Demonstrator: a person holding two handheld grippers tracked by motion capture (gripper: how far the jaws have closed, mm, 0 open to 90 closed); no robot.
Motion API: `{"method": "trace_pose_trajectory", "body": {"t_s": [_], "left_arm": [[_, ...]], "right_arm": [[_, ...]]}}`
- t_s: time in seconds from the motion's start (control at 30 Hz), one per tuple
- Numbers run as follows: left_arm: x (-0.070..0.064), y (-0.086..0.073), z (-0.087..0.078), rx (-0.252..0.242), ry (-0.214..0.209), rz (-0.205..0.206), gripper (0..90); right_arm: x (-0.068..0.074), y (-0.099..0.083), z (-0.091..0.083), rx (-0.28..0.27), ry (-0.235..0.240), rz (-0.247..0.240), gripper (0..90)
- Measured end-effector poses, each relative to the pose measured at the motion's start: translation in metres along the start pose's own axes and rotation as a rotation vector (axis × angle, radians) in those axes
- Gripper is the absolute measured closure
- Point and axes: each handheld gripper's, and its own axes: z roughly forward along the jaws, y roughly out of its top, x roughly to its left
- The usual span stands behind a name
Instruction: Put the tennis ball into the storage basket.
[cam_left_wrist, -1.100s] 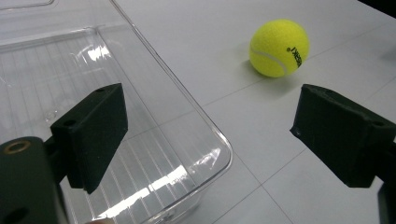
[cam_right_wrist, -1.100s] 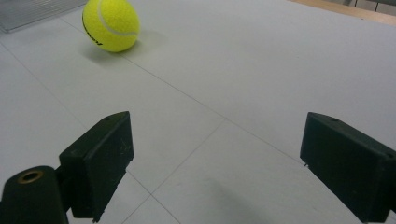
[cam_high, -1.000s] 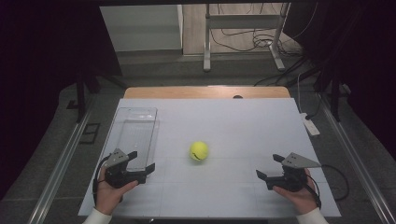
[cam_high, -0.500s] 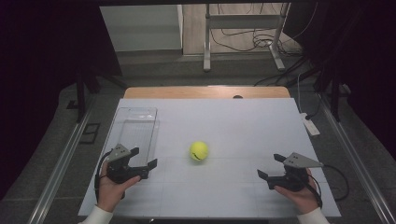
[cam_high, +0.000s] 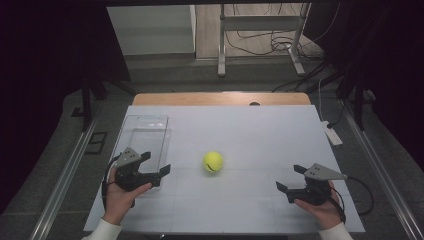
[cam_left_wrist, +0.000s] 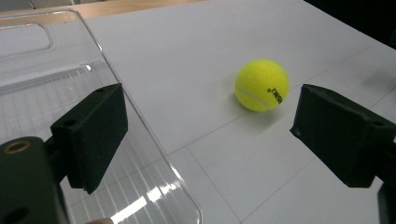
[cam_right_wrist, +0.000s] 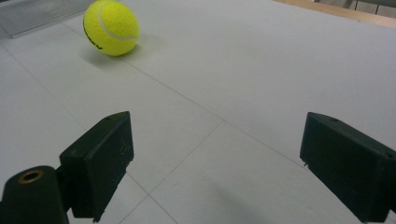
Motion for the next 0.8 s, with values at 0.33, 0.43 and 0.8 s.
{"method": "trace_pose_trajectory", "body": {"t_s": [0.33, 0.43, 0.8], "left_arm": [[-0.002, 0.014, -0.002, -0.006, -0.019, 0.031, 11.5], [-0.002, 0.016, -0.002, -0.005, -0.021, 0.034, 11.5], [0.001, 0.023, 0.004, 0.012, -0.042, 0.046, 11.6]], "right_arm": [[0.0, -0.001, 0.001, 0.006, -0.001, -0.001, 10.1], [0.0, -0.002, 0.001, 0.008, -0.003, 0.0, 10.1], [0.0, -0.003, 0.003, 0.019, -0.004, -0.001, 10.2]]}}
